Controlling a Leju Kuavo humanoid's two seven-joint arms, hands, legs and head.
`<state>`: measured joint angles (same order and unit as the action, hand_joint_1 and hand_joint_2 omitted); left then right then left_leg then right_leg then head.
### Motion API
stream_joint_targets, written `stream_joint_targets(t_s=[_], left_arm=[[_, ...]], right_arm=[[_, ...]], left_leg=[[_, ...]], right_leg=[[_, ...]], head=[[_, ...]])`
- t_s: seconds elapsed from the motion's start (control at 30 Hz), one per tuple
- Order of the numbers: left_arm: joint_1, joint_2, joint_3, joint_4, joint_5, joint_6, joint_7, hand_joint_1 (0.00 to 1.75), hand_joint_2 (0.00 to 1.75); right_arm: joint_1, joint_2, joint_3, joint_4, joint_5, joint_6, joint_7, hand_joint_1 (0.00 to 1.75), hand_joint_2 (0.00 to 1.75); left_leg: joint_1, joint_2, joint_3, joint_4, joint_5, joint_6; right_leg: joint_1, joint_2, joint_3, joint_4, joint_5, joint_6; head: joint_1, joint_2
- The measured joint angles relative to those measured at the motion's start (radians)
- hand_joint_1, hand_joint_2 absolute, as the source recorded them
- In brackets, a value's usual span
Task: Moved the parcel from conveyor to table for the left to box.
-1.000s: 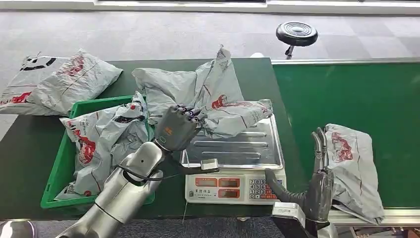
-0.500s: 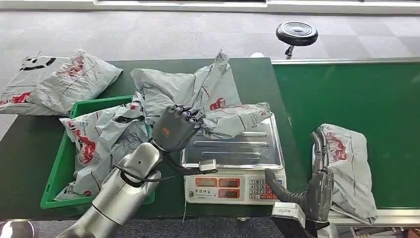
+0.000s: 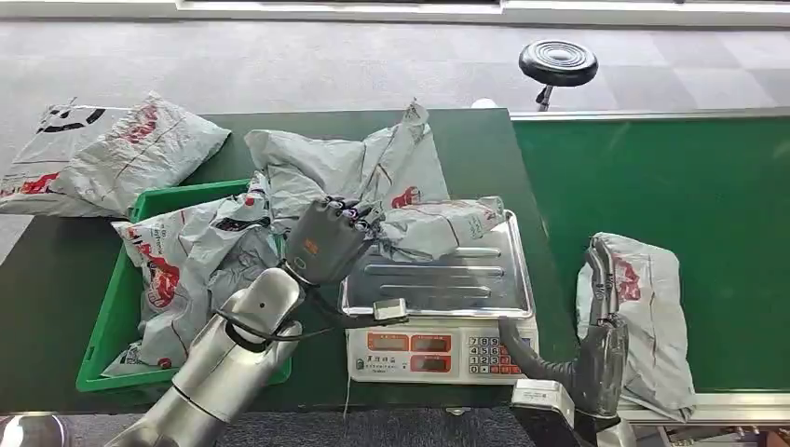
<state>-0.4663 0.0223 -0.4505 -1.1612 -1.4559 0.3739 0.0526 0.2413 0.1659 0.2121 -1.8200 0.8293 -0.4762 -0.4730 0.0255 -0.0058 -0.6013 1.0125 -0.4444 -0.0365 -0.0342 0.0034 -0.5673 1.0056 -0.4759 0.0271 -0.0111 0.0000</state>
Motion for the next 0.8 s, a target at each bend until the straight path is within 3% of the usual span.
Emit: stream_joint_targets(t_s=[0.1, 0.17, 0.27, 0.8], left_arm=[[0.081, 0.143, 0.078, -0.014, -0.043, 0.177, 0.259, 1.75, 1.75], [0.132, 0.185, 0.205, -0.014, -0.043, 0.219, 0.246, 1.75, 1.75], [0.17, 0.226, 0.284, -0.022, -0.044, 0.231, 0.158, 1.75, 1.75], [0.23, 0.282, 0.38, -0.034, -0.044, 0.222, 0.175, 1.75, 1.75]], right_arm=[[0.057, -0.024, 0.001, 0.0, -0.027, -0.106, -0.002, 0.0, 1.75], [0.08, -0.04, 0.0, 0.0, -0.035, -0.118, -0.007, 0.0, 1.75], [0.086, -0.047, 0.003, 0.0, -0.039, -0.117, -0.01, 0.0, 1.75], [0.091, -0.058, 0.005, 0.0, -0.039, -0.114, -0.007, 0.0, 1.75]], left_leg=[[0.0, 0.014, 0.012, -0.003, -0.008, -0.007], [0.001, 0.017, 0.015, -0.003, -0.006, -0.007], [0.001, 0.007, 0.013, -0.003, -0.005, -0.007], [0.001, 0.006, 0.012, -0.003, -0.005, -0.007]], right_leg=[[0.0, 0.014, 0.003, 0.0, -0.004, -0.006], [0.0, 0.015, -0.001, 0.001, -0.004, -0.006], [0.001, 0.004, 0.002, 0.001, -0.008, -0.008], [0.001, 0.004, 0.002, 0.001, -0.008, -0.007]], head=[[0.0, 0.0], [-0.002, 0.0], [-0.001, 0.0], [-0.001, 0.0]])
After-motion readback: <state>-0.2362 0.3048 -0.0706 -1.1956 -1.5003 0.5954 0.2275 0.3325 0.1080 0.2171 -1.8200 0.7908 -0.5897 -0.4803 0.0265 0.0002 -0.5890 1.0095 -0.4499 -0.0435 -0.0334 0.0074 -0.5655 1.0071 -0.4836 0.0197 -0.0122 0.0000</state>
